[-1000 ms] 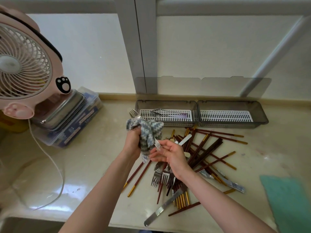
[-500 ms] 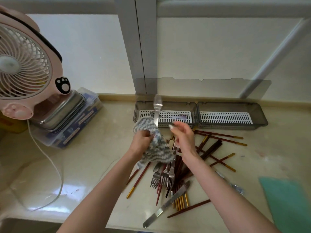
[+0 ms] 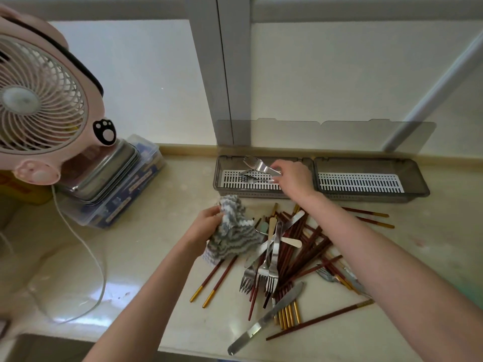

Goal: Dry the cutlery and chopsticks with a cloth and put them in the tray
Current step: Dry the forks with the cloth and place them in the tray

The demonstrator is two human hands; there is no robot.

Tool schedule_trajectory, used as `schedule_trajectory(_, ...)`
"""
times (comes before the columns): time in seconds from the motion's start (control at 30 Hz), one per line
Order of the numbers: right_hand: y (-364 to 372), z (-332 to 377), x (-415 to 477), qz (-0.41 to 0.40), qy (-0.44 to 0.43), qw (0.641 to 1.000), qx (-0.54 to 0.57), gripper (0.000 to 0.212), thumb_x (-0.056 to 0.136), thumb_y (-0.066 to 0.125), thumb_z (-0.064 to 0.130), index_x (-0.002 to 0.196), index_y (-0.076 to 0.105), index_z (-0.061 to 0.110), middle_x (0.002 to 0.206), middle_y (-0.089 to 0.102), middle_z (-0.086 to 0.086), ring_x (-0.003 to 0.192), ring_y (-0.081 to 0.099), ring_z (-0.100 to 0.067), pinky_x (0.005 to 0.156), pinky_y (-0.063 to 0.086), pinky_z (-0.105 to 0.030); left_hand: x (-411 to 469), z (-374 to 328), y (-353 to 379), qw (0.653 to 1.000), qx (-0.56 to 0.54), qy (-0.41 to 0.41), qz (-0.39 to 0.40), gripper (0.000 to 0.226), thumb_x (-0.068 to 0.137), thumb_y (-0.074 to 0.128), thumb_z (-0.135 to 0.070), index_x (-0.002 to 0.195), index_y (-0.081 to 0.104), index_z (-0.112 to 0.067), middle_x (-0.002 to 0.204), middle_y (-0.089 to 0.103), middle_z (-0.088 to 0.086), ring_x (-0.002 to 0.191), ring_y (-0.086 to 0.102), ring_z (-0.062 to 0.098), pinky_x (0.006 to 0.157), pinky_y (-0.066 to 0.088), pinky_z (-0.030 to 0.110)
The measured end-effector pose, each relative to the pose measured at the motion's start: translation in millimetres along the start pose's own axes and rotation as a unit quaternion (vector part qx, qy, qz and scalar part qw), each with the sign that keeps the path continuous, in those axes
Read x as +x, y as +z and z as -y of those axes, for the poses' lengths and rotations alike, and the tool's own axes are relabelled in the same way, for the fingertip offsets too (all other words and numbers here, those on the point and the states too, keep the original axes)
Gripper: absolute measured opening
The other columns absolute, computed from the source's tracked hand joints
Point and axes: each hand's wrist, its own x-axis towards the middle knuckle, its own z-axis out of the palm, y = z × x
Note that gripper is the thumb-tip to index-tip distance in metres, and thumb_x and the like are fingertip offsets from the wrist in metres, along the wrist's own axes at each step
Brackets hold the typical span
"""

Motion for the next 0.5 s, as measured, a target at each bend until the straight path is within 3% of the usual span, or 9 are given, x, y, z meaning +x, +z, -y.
schedule_trajectory(0.1, 4.4, -1.8, 14.4, 0.039, -0.022, 0.998, -0.050, 0.055, 0.084, 0.068, 0.023, 0.136, 0.048, 0.024, 0.128, 0.055, -0.007, 0.113, 0.055, -0.023, 0.095, 0.046, -0.034, -0.6, 4.3, -4.8, 0.996, -0.088, 0.000, 0.017, 0.024, 0.097, 0.041, -0.006, 0.114, 0.057, -0.007, 0.097, 0.069, 0.013, 0.083, 0.068, 0.021, 0.067, 0.058, 0.028)
schedule_trajectory(0.13, 3.4, -1.8, 14.8, 0.029, -0.041, 0.998, -0.047, 0.054, 0.084, 0.068, 0.022, 0.134, 0.049, 0.024, 0.129, 0.053, -0.006, 0.112, 0.055, -0.022, 0.095, 0.047, -0.034, -0.8, 5.2, -5.9, 0.993, -0.120, -0.010, 0.016, 0.022, 0.097, 0.041, -0.007, 0.111, 0.058, -0.005, 0.094, 0.070, 0.011, 0.079, 0.069, 0.020, 0.066, 0.058, 0.029)
schedule_trajectory(0.2, 0.5, 0.8, 4.8, 0.012, -0.120, 0.992, -0.036, 0.028, 0.087, 0.064, 0.017, 0.114, 0.062, 0.024, 0.114, 0.057, 0.001, 0.096, 0.056, -0.013, 0.086, 0.049, -0.028, 1.6, 7.2, -11.6, 0.980, -0.189, -0.051, 0.024, 0.021, 0.097, 0.043, -0.011, 0.104, 0.060, -0.002, 0.090, 0.070, 0.011, 0.078, 0.069, 0.020, 0.065, 0.058, 0.030)
schedule_trajectory(0.27, 1.1, 0.0, -16.8, 0.114, -0.181, 0.976, -0.030, 0.020, 0.088, 0.058, 0.009, 0.090, 0.067, 0.026, 0.100, 0.060, 0.010, 0.091, 0.057, -0.007, 0.084, 0.051, -0.028, 4.0, 9.5, -15.4, 0.963, -0.249, -0.094, 0.032, 0.024, 0.097, 0.042, -0.016, 0.098, 0.062, -0.001, 0.089, 0.070, 0.012, 0.082, 0.067, 0.022, 0.068, 0.056, 0.033)
schedule_trajectory(0.37, 16.5, -6.9, -58.2, 0.338, -0.215, 0.909, -0.116, 0.028, 0.087, 0.056, 0.003, 0.088, 0.070, 0.027, 0.104, 0.058, 0.009, 0.095, 0.057, -0.009, 0.082, 0.052, -0.030, 6.0, 11.9, -15.7, 0.943, -0.308, -0.120, 0.024, 0.027, 0.098, 0.040, -0.017, 0.092, 0.062, -0.002, 0.077, 0.072, 0.011, 0.076, 0.068, 0.022, 0.063, 0.057, 0.031)
schedule_trajectory(0.43, 29.3, -18.0, -75.7, 0.356, -0.245, 0.889, -0.152, 0.031, 0.085, 0.056, 0.001, 0.099, 0.068, 0.026, 0.108, 0.051, 0.005, 0.096, 0.053, -0.013, 0.082, 0.050, -0.032, 4.6, 11.9, -11.5, 0.940, -0.317, -0.123, 0.029, 0.028, 0.098, 0.038, -0.016, 0.091, 0.061, -0.002, 0.071, 0.072, 0.010, 0.063, 0.070, 0.019, 0.054, 0.057, 0.029)
schedule_trajectory(0.5, 39.4, -30.6, -82.7, 0.331, -0.262, 0.892, -0.162, 0.034, 0.082, 0.057, -0.002, 0.101, 0.064, 0.025, 0.109, 0.047, 0.004, 0.097, 0.050, -0.015, 0.080, 0.048, -0.032, 3.2, 12.8, -6.2, 0.937, -0.323, -0.123, 0.041, 0.028, 0.098, 0.038, -0.016, 0.091, 0.061, -0.002, 0.071, 0.072, 0.010, 0.061, 0.070, 0.019, 0.054, 0.058, 0.029)
